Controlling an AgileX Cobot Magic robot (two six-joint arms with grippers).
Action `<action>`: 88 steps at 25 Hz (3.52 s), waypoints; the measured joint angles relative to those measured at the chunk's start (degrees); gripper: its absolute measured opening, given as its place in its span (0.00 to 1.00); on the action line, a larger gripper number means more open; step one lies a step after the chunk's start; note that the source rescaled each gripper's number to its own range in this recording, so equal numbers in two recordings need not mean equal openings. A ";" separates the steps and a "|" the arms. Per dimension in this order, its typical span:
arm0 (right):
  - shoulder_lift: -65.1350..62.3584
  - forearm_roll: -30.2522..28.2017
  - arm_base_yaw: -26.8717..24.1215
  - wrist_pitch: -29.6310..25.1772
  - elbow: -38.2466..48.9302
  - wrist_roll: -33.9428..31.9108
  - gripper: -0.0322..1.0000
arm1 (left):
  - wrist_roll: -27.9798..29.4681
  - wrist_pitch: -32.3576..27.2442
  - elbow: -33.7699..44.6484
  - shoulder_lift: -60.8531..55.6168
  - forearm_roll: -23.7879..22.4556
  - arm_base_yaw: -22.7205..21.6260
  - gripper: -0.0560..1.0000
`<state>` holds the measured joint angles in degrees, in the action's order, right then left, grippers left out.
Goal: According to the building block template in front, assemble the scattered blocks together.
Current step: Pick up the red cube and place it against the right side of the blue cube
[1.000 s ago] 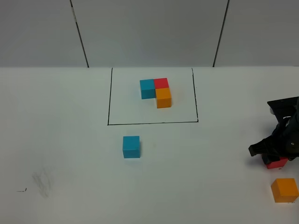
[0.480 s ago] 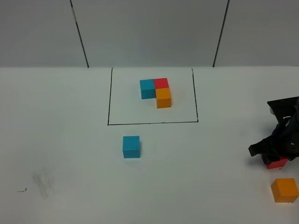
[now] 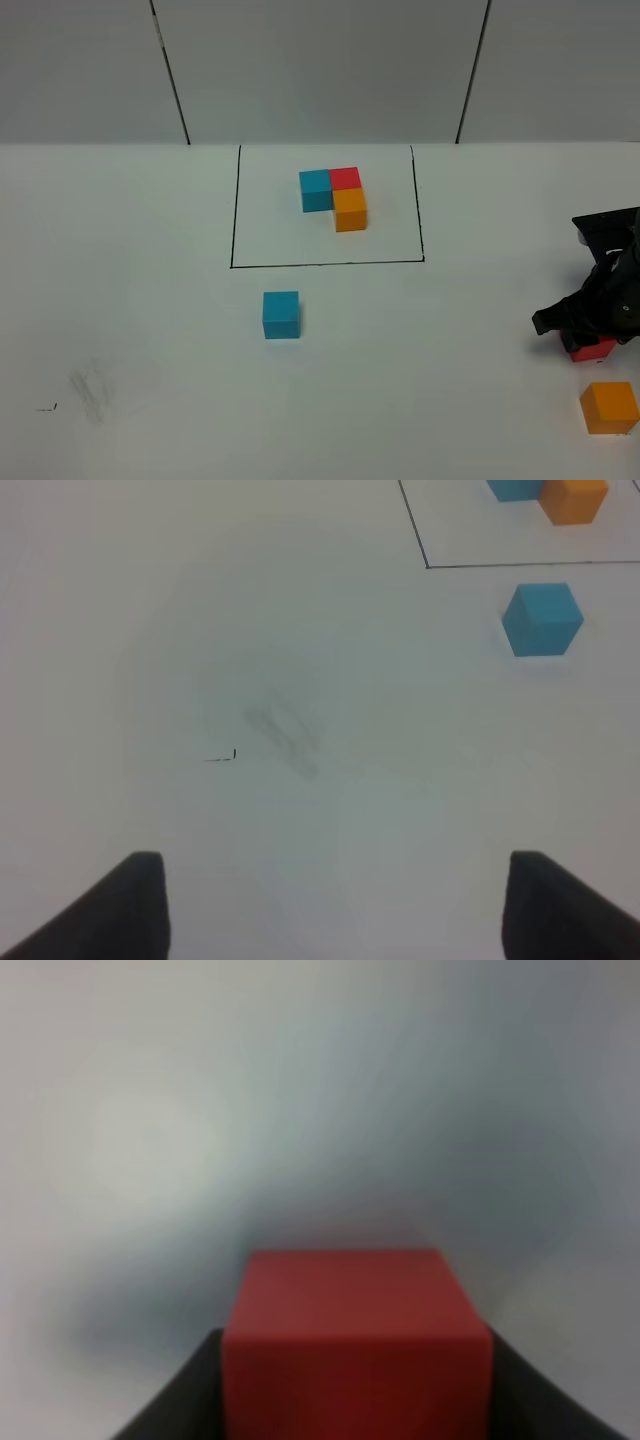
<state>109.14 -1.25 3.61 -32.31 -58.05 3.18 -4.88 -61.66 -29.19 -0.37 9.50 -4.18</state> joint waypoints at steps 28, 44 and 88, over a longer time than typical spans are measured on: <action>-3.10 8.66 20.57 -19.19 -19.53 25.67 0.03 | 0.00 0.00 0.00 0.00 0.00 0.00 1.00; -2.35 14.29 28.13 -16.44 -19.53 53.17 0.03 | 0.00 0.00 0.00 0.00 0.00 0.00 1.00; 12.23 9.71 32.10 -24.62 -38.27 53.84 0.03 | 0.00 0.00 0.00 0.00 0.00 0.00 1.00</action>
<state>121.37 8.46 35.72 -56.93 -96.32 57.02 -4.88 -61.66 -29.19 -0.37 9.50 -4.18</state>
